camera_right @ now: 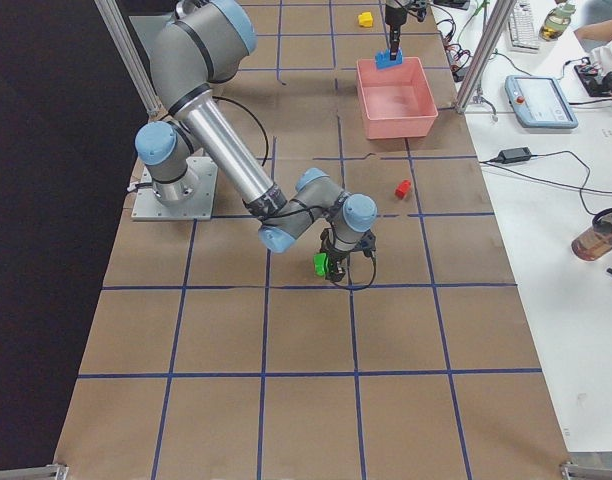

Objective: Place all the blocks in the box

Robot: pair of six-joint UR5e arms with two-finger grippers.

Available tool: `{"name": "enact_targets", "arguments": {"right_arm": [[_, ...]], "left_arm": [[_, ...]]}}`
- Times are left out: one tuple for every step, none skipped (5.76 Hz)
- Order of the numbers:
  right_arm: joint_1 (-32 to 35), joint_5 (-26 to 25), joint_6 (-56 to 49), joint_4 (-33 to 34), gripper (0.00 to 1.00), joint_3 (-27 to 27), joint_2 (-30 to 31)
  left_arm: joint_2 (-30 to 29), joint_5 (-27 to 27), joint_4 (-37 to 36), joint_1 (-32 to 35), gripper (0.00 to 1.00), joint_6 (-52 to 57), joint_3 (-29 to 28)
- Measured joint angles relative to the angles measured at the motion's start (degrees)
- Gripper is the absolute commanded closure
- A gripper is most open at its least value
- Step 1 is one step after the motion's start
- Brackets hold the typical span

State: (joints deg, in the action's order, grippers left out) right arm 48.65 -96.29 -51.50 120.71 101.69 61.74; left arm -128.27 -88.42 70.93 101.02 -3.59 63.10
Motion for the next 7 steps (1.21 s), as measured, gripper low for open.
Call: {"name": "enact_targets", "arguments": {"right_arm": [[0.0,-0.8,-0.1,-0.2,0.64,0.0,0.1],[-0.1,-2.0,-0.2,-0.4,0.66,-0.2,0.2],[0.0,-2.5,-0.2,-0.5,0.66,-0.4,1.1],[0.3,-2.4,-0.2,-1.4,0.66,-0.9,3.4],[1.3,-1.2,0.1,-4.7,0.66,-2.9,6.2],[3.8,0.3,2.2,-11.1,0.66,-7.4,8.0],[8.0,1.5,7.3,-19.2,0.66,-13.7,8.5]], "left_arm": [[0.6,-0.1,0.4,-0.9,0.0,0.2,0.3],[1.5,-0.2,1.1,-3.8,0.0,1.5,0.7],[2.1,-0.2,1.6,-8.1,0.0,5.4,1.1],[2.3,-0.2,2.0,-12.9,0.0,11.8,1.8],[2.2,-0.3,1.9,-17.5,0.0,17.8,2.4],[1.5,-0.2,1.5,-22.6,0.0,22.8,2.7],[0.5,0.0,1.3,-27.0,0.0,29.7,3.2]]}}
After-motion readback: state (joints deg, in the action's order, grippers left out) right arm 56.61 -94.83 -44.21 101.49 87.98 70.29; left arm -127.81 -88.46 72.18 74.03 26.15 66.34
